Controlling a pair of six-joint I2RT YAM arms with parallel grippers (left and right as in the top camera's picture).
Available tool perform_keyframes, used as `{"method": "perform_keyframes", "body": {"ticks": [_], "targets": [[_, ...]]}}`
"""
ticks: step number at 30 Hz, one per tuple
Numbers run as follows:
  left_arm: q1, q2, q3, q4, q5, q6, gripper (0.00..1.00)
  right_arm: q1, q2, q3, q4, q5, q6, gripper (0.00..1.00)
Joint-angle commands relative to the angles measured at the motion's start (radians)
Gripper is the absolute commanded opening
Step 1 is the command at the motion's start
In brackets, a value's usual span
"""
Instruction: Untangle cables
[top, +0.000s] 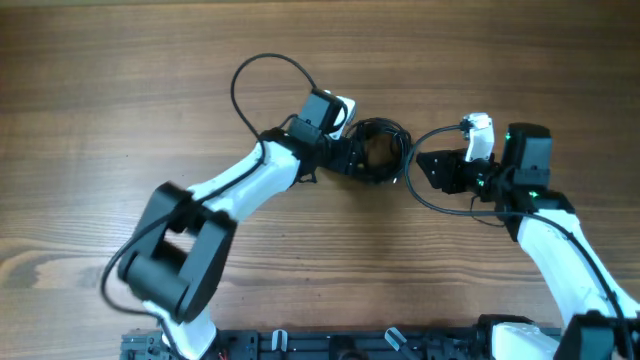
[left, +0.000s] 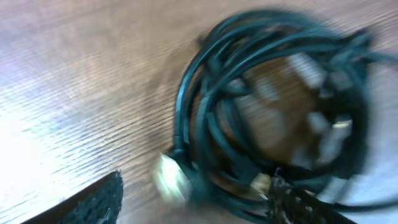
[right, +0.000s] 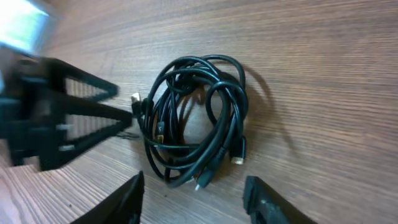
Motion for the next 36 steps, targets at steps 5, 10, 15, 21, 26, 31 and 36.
{"method": "perform_keyframes", "body": {"ticks": [5, 10, 15, 21, 26, 31, 36], "targets": [[0.066, -0.072, -0.007, -0.049, 0.034, -0.261, 0.94, 0.051, 0.183, 0.004, 0.166, -0.031, 0.117, 0.64], [0.168, -0.072, -0.007, -0.083, 0.033, -0.261, 0.97, 0.129, 0.318, 0.004, 0.251, -0.031, 0.361, 0.57], [0.230, -0.072, -0.008, -0.094, 0.030, -0.258, 1.00, 0.223, 0.343, 0.004, 0.250, -0.061, 0.671, 0.34], [0.234, -0.072, -0.008, -0.093, 0.030, -0.258, 1.00, 0.397, 0.343, 0.004, 0.343, -0.048, 0.865, 0.38], [0.234, -0.072, -0.008, -0.093, 0.030, -0.258, 1.00, 0.576, 0.342, 0.004, 0.520, 0.076, 0.914, 0.52], [0.233, -0.072, -0.008, -0.066, 0.039, -0.258, 1.00, 0.485, 0.208, 0.004, 0.540, -0.029, 0.904, 0.55], [0.233, -0.072, -0.008, -0.066, 0.186, -0.258, 0.71, 0.342, 0.044, 0.004, 0.370, -0.005, 0.777, 0.61]]}}
